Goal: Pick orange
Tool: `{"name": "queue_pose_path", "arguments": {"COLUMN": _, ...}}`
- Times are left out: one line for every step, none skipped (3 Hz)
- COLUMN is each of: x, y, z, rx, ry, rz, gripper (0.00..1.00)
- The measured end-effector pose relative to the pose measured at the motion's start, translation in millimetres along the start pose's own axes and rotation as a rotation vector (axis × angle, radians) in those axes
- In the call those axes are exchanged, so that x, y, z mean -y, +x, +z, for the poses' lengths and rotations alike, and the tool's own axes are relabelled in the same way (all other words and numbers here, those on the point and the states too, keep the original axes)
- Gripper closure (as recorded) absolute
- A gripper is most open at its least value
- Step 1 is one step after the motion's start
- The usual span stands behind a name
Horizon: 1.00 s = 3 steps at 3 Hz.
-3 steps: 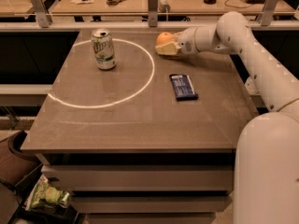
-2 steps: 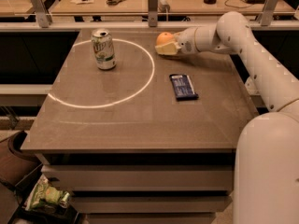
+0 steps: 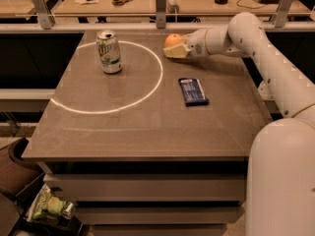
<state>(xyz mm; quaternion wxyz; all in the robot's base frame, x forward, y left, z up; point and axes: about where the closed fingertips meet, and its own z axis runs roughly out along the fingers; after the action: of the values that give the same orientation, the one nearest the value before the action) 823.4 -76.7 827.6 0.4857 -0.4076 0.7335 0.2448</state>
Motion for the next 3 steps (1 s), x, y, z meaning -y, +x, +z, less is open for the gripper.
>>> {"name": "queue_pose_path", "arguments": {"x": 0.0, "y": -0.1, "z": 0.0, "rx": 0.0, "ry": 0.0, "rz": 0.0, "gripper": 1.0}}
{"name": "queue_pose_path", "arguments": {"x": 0.0, "y": -0.2, "z": -0.1, "rx": 0.0, "ry": 0.0, "rz": 0.0, "gripper": 1.0}}
{"name": "queue_pose_path", "arguments": {"x": -0.1, "y": -0.2, "z": 0.0, "rx": 0.0, "ry": 0.0, "rz": 0.0, "gripper": 1.0}}
